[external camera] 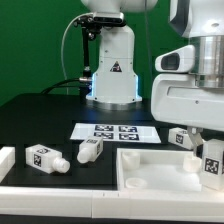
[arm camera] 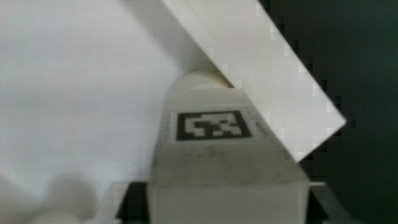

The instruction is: Assemble square table

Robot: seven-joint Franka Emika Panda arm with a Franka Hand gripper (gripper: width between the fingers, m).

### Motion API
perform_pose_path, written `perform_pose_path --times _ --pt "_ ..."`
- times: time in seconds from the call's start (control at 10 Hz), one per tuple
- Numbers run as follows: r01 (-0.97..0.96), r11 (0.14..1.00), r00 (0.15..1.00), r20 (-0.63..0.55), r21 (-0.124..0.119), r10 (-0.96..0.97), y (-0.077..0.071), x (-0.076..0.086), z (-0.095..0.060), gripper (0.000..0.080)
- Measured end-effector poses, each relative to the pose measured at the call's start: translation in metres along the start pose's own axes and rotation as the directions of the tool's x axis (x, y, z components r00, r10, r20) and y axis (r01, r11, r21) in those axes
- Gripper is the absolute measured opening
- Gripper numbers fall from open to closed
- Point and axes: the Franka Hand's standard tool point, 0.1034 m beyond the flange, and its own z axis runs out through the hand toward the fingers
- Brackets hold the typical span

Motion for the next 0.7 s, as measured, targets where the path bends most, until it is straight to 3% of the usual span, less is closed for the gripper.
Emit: perform_pose_path --times 0.1,0.3,0.6,0.7 --pt "-0.184 0.983 0.983 0.026 0.019 0.184 0.0014 0.0013 0.0005 0.0285" --pt "-0.494 0.869 0.870 0.041 0.039 0.492 0.0019 -0.0043 0.0012 0.0287" --pt "-0.517 0.855 0.855 0.050 0.036 0.516 0.0030 -0.0038 0.0018 0.0288" --pt "-0.483 0.875 0.875 0.048 0.037 0.481 0.0032 -0.0037 0.0020 0.0467"
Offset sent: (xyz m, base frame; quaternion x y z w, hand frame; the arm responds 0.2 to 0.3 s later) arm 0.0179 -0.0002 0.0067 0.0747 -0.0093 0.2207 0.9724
